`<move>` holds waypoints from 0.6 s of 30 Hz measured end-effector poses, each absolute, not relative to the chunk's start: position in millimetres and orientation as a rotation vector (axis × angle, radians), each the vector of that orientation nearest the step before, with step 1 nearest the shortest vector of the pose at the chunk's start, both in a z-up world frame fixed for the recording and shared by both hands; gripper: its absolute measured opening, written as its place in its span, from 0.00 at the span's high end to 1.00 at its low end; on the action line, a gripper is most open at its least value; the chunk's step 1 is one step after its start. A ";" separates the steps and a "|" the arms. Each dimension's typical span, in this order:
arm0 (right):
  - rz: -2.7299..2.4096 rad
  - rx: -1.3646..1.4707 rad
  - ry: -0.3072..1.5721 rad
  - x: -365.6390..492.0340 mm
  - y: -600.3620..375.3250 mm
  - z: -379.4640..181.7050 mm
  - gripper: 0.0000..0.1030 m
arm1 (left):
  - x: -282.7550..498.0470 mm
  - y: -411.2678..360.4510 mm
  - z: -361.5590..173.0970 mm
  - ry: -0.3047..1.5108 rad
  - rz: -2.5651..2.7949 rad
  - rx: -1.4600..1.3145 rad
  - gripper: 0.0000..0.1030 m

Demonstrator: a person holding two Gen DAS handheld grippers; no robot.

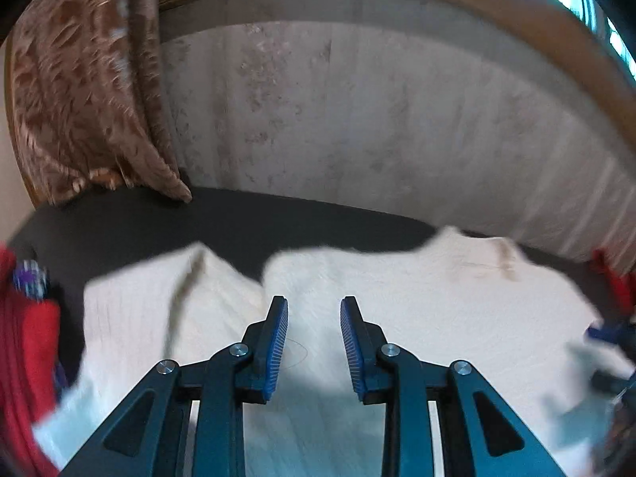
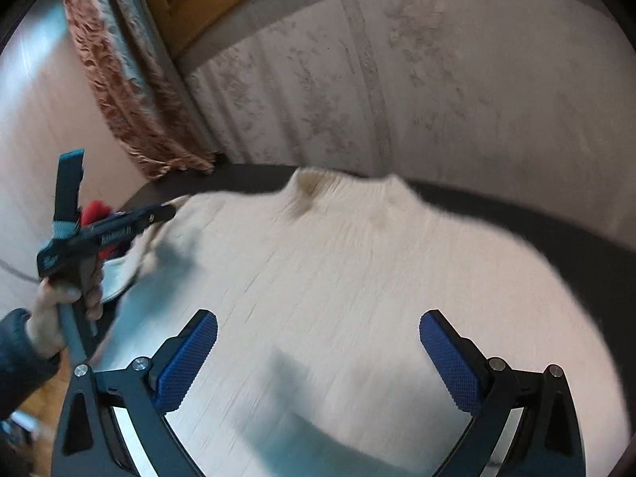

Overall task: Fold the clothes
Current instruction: 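Pull the sweater flat across the bench with the left tool, then release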

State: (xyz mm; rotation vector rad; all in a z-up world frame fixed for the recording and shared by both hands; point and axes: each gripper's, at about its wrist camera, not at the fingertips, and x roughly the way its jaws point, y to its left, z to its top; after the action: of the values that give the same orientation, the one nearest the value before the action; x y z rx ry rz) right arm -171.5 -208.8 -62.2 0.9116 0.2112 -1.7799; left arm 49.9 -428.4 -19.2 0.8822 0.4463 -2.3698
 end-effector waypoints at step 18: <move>-1.823 1.040 -0.069 -120.5 -93.2 -107.8 0.00 | 111.2 -354.5 -77.4 0.309 -2.339 1.054 0.67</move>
State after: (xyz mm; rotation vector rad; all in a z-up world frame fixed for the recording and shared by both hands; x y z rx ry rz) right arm -120.5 -93.2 -107.8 1.0403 -0.0688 -1.8228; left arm 111.2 -354.5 -77.4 1.0536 0.3089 -2.3386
